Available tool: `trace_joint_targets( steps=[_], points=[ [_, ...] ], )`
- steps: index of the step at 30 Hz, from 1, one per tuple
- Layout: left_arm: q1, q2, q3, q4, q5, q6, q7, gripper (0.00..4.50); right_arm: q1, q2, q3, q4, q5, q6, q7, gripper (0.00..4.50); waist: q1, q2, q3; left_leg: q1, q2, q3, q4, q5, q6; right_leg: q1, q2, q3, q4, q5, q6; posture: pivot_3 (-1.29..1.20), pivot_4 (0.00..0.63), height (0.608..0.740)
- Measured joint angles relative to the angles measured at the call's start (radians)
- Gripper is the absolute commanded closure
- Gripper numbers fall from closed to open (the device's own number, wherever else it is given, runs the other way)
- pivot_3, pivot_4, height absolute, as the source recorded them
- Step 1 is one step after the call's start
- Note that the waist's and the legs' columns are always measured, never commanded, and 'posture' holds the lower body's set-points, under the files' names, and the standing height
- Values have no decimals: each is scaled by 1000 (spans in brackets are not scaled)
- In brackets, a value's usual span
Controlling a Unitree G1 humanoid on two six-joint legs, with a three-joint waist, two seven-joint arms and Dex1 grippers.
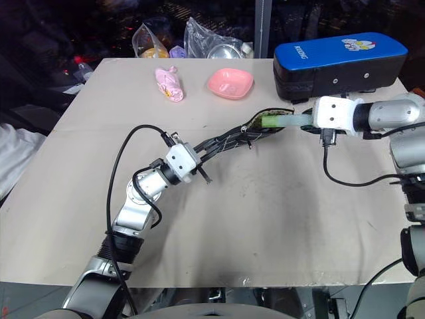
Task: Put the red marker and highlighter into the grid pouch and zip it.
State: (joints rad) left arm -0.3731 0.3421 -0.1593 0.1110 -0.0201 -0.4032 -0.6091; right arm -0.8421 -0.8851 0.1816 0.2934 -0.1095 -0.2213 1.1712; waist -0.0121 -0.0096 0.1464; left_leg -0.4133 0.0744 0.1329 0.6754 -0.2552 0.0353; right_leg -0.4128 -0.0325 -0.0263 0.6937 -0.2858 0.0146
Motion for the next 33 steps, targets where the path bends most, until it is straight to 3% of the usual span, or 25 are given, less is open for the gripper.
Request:
trace_joint_targets(
  steps=[4, 10, 11, 12, 17, 18, 22, 26, 30, 33],
  points=[
    [-10, 0, -7, 0, 12, -11, -2, 4500, -60, 20, 54, 45, -67, -128, -4, 3735, 0, 0, 0, 0, 0, 0, 0, 0, 0, 0, 0, 0, 0, 0, 0, 0, 150, 738],
    [-13, -6, -12, -3, 17, -19, -9, 4500, -151, 133, 161, 137, -175, -294, -56, 3735, -1, 0, 0, 1, 1, 1, 0, 0, 0, 0, 0, 0, 0, 0, 0, 0, 150, 738],
    [-13, -7, -12, -4, 17, -19, -10, 4500, -157, 151, 173, 149, -190, -316, -69, 2725, 0, 0, 0, 0, 1, 1, 0, 0, 0, 0, 0, 0, 0, 0, 0, 0, 150, 738],
    [-13, -7, -12, -4, 17, -19, -11, 4500, -163, 161, 180, 161, -203, -330, -84, 2438, 3, 0, 0, 0, 1, 1, 0, 0, 0, 0, -1, -1, 0, 0, 0, 0, 150, 738],
    [-13, -8, -11, -4, 17, -16, -16, 4500, -161, 163, 158, 166, -175, -301, -113, 15, 9, 0, 0, 0, 1, 2, 1, 0, 0, 0, -1, -1, 0, 0, 0, 0, 150, 738],
    [-12, -8, -11, -4, 17, -16, -16, 4500, -156, 163, 143, 159, -155, -282, -113, 15, 9, 0, 0, 0, 1, 2, 1, 0, 0, 0, -1, -1, 0, 0, 0, 0, 150, 738],
    [-6, -8, -11, -11, 18, -14, -16, 4500, -100, 139, 24, 31, 20, -10, -67, 15, 9, 0, 0, -1, 1, 0, 1, 0, 0, 0, -1, 0, 0, 0, 0, 0, 150, 738],
    [0, -9, -11, -18, 18, -9, -17, 4500, -13, 94, -136, -208, 248, 437, -51, 15, 11, 0, 0, -1, 1, -1, 0, 0, 0, 0, -2, 0, 0, 0, 0, 0, 150, 738],
    [6, -9, -9, -23, 17, 1, -18, 4500, 208, 81, -243, -584, 617, 1035, -108, 15, 14, 0, 0, -1, 2, -3, 0, 0, 0, 0, -4, 1, 0, 0, -1, 0, 150, 738],
    [6, -10, -11, -23, 17, 3, -22, 4500, 263, 93, -268, -710, 780, 1265, -167, 15, 7, 0, 0, -1, 2, -4, 0, -1, 1, 1, -4, 1, 1, 0, -1, 0, 150, 738]
  ],
)
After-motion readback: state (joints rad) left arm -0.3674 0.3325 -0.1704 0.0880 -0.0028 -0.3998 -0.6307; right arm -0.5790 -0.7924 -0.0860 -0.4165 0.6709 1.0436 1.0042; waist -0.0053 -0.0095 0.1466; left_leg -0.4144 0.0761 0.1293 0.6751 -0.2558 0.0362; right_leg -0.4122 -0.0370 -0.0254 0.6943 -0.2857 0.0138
